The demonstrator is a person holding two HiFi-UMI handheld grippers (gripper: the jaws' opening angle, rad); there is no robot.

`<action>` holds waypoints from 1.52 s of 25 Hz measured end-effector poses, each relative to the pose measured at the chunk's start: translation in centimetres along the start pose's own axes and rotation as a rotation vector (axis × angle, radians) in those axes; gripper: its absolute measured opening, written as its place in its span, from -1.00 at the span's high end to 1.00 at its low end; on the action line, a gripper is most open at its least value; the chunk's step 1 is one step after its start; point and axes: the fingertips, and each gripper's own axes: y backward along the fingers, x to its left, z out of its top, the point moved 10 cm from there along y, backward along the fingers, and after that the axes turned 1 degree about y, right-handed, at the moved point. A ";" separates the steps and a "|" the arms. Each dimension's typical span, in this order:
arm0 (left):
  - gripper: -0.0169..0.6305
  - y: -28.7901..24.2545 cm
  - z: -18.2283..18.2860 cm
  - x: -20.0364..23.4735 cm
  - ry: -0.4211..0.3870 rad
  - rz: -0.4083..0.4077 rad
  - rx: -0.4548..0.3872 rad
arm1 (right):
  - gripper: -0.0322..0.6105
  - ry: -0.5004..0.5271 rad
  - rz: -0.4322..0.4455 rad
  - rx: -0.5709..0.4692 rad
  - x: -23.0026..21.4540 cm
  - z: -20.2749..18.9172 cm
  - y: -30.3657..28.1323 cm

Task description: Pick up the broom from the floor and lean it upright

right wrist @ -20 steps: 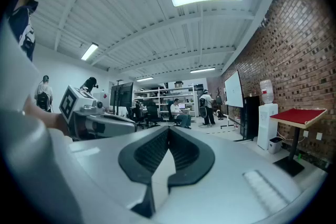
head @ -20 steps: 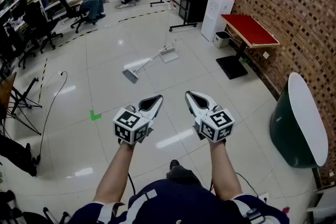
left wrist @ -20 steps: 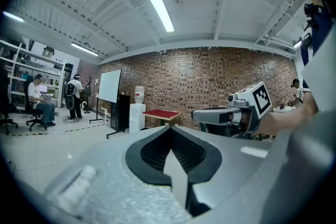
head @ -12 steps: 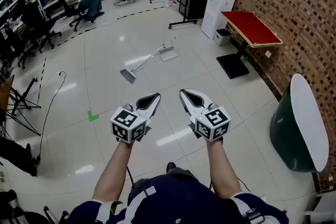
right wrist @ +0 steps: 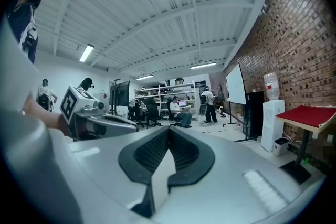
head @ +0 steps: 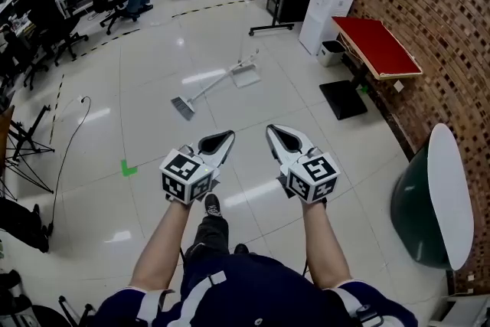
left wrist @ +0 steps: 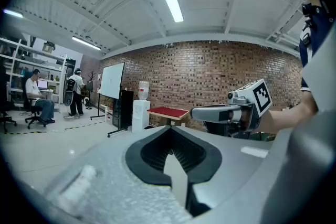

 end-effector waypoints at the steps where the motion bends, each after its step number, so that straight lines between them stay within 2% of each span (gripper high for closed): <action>1: 0.95 -0.9 0.1 1.0 0.005 -0.005 0.002 | 0.88 0.002 -0.006 0.002 -0.8 0.1 -0.9; 5: 0.95 -5.1 0.5 5.5 0.022 -0.040 0.005 | 0.88 0.017 -0.024 0.022 -4.3 0.3 -5.4; 13: 0.95 -13.3 2.2 17.1 0.006 -0.134 -0.005 | 0.88 0.025 -0.093 0.071 -10.2 1.8 -16.0; 19: 0.95 -18.7 3.6 23.8 0.013 -0.154 0.010 | 0.88 0.020 -0.113 0.082 -15.1 3.1 -22.1; 26: 0.95 -26.1 3.8 30.1 0.022 -0.131 0.038 | 0.88 -0.005 -0.091 0.078 -23.0 2.4 -28.9; 33: 0.94 -36.9 3.8 36.2 0.022 -0.076 0.058 | 0.88 0.026 -0.038 0.047 -35.1 2.4 -35.7; 38: 0.94 -44.6 4.5 39.3 0.024 -0.030 0.089 | 0.88 0.026 0.035 0.057 -43.4 2.3 -39.5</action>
